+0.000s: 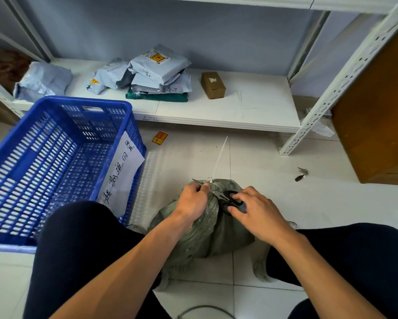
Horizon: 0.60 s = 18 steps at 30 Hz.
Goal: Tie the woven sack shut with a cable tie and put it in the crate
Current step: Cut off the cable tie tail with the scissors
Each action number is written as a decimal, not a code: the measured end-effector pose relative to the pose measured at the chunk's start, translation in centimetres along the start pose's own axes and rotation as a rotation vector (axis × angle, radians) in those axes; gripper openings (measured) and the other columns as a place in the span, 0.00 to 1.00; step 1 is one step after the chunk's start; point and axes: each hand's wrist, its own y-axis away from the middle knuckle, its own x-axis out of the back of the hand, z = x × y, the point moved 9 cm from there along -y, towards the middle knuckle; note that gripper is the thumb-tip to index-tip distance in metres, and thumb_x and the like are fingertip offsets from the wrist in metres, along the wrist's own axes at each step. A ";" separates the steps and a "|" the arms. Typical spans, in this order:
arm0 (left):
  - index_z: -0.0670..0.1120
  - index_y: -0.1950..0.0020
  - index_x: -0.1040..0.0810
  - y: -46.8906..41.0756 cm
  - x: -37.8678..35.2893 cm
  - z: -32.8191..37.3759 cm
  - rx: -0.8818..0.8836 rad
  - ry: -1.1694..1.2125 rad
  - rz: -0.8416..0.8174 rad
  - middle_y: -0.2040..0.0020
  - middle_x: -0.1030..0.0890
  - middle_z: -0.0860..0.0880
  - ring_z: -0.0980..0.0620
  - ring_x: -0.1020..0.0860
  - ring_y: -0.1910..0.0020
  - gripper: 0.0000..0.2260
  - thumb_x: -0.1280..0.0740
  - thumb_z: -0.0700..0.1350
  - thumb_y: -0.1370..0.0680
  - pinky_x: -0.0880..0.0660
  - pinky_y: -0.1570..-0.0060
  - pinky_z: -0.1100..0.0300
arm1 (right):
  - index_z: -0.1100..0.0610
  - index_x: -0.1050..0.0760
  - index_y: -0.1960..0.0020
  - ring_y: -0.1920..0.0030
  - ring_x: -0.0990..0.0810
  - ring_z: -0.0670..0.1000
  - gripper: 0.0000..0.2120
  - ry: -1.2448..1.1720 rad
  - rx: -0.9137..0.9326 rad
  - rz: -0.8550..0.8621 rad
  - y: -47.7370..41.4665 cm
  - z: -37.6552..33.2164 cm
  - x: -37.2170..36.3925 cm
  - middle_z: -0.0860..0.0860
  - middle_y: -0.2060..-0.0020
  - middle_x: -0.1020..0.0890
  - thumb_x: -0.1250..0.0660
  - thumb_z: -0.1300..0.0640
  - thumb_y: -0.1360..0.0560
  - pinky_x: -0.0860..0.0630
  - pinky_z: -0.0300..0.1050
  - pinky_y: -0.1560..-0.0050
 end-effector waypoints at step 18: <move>0.45 0.60 0.27 0.6 -0.3 1.6 -0.160 -0.235 -0.004 0.67 0.26 0.50 0.47 0.26 0.65 0.18 0.43 0.54 0.15 0.32 0.63 0.56 | 0.55 0.21 0.35 0.43 0.19 0.59 0.16 0.187 -0.042 0.111 -0.1 -1.4 0.6 0.53 0.39 0.19 0.34 0.52 0.20 0.23 0.50 0.45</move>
